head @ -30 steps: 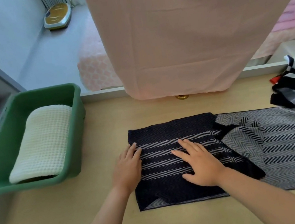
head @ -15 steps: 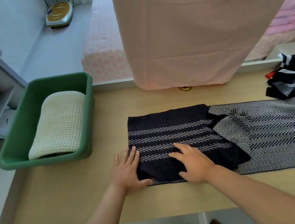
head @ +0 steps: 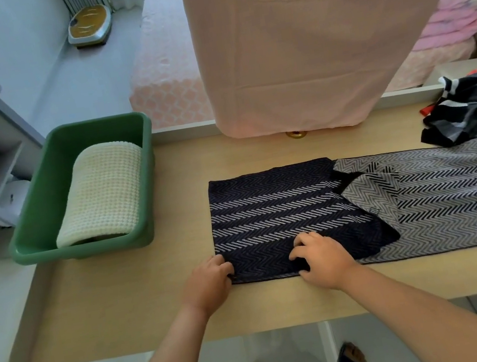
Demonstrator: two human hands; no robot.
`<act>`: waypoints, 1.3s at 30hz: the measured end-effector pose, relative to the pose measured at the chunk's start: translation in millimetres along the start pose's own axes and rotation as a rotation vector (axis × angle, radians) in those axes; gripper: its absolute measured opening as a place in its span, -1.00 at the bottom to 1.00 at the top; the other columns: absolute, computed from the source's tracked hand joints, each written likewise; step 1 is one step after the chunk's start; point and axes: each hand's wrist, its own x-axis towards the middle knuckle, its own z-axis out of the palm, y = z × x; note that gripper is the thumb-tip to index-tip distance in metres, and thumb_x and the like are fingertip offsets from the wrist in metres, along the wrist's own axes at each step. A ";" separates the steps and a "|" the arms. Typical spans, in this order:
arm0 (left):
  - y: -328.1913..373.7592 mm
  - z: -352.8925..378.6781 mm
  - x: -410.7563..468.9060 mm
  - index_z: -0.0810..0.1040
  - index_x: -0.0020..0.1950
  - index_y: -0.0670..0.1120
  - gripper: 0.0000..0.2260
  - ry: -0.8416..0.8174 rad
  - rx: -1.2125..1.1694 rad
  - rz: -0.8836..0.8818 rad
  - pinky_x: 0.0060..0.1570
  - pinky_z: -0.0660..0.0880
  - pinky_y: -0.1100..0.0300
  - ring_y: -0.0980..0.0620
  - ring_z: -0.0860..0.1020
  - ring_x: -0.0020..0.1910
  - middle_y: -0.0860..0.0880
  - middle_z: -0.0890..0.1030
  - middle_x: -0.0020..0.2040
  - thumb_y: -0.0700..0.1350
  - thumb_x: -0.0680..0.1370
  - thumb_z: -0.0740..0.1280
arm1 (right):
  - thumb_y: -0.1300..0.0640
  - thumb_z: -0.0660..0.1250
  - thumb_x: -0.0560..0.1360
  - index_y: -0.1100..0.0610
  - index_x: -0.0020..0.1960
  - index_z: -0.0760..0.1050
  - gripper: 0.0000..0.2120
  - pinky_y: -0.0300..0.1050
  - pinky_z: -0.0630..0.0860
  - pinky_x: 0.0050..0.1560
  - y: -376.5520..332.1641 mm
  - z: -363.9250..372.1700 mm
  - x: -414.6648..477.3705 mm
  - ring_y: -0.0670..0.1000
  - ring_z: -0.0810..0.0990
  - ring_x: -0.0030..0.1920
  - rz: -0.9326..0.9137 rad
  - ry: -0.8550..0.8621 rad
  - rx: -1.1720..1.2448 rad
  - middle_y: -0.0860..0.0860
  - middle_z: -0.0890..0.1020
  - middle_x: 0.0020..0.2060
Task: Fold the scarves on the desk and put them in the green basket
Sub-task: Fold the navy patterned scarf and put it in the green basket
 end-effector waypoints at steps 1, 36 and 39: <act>-3.8 -3.1 -1.4 0.65 -0.05 -0.01 -0.85 -0.026 0.001 0.004 -0.21 0.36 0.20 0.00 0.51 -0.12 0.03 0.57 -0.12 -0.18 0.49 0.31 | -0.01 0.33 0.48 -0.07 0.26 0.55 -0.65 -0.09 0.44 0.18 0.6 0.0 -0.3 -0.04 0.40 0.22 0.011 -0.001 0.024 -0.11 0.44 0.17; 305.4 51.0 176.2 0.50 0.26 0.07 -0.73 -0.234 -0.026 -0.006 0.13 0.44 0.06 -0.04 0.43 0.24 0.03 0.50 0.20 -0.09 0.56 0.25 | 0.03 0.32 0.52 0.19 -0.06 0.48 -0.79 -0.17 0.38 -0.38 279.3 -87.1 -104.7 0.08 0.57 -0.28 1.063 -0.032 0.365 0.06 0.60 -0.21; 302.9 45.9 177.5 0.54 0.15 0.08 -0.79 -0.326 -0.064 0.037 0.03 0.46 0.10 -0.01 0.49 0.13 0.06 0.53 0.10 -0.05 0.53 0.27 | 0.06 0.38 0.49 0.07 0.33 0.23 -0.49 -0.04 0.46 -0.21 285.1 -82.2 -105.6 0.12 0.53 -0.01 0.841 0.063 0.139 0.08 0.44 0.13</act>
